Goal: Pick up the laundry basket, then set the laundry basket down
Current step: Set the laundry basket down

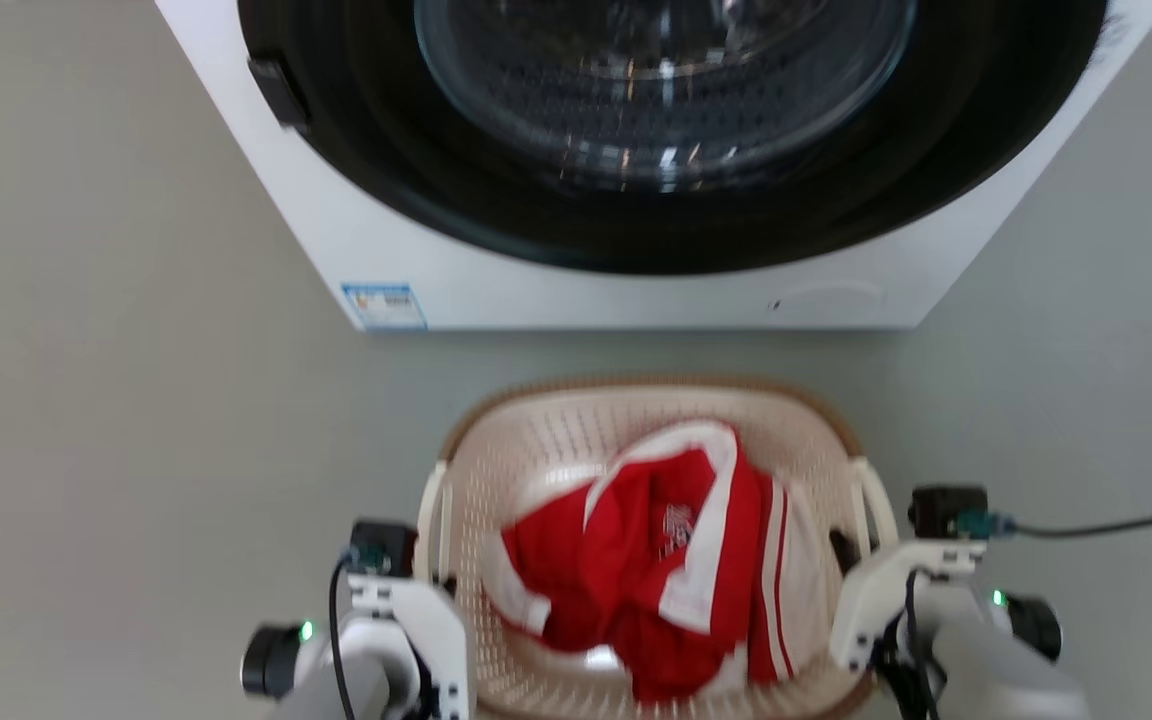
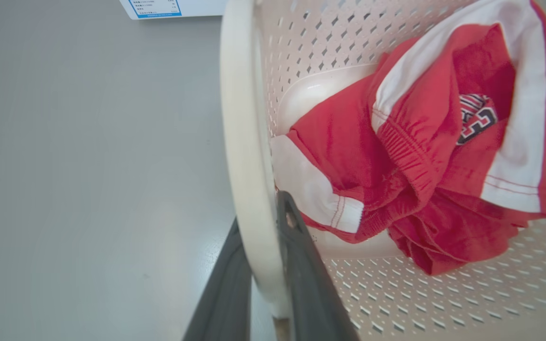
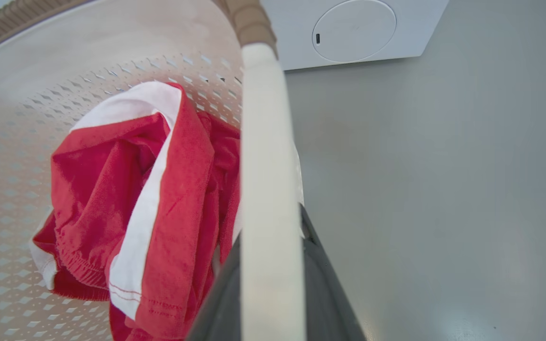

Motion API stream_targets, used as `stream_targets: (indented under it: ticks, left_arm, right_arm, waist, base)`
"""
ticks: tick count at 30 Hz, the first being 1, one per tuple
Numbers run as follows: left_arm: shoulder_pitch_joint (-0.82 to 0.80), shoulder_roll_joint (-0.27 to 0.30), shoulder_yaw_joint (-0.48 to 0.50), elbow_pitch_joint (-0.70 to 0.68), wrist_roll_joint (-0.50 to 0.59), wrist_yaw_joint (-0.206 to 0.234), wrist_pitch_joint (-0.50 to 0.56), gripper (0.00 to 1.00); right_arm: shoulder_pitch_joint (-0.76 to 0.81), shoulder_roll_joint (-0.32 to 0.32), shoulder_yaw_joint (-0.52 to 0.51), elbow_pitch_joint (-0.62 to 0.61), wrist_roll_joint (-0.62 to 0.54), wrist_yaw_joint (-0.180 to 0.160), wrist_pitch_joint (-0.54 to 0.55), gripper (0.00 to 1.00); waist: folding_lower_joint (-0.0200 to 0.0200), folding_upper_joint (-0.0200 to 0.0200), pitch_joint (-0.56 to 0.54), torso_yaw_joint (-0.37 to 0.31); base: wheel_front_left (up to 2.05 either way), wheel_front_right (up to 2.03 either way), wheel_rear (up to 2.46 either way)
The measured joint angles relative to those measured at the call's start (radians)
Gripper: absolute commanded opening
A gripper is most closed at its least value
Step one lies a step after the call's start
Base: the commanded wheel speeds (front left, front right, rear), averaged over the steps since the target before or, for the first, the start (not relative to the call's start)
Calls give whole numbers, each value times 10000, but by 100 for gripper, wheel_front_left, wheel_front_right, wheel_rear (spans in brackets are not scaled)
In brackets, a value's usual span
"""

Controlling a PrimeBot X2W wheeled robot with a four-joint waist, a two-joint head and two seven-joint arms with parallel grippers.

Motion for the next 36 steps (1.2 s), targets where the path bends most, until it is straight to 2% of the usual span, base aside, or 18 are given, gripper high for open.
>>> stream_targets:
  ticks: [12, 23, 36]
  left_arm:
    - [-2363, 36, 33, -79, -6, 2, -217, 0]
    - [-3666, 12, -2, -44, -86, 2, -437, 0]
    - [-4402, -4, -127, 38, -86, 2, -625, 0]
  right_arm:
    - [-2344, -107, -1929, 15, -2080, 0, -184, 0]
    - [-3603, -148, -3699, 10, -4144, 0, -276, 0]
    - [-4244, -209, -4186, -15, -4882, 0, -393, 0]
  waist:
    - [0, 0, 2699, 387]
    - [0, -1, 4884, 725]
    - [0, 0, 5870, 837]
  base:
    - [0, 0, 0]
    - [0, 0, 0]
    - [0, 0, 0]
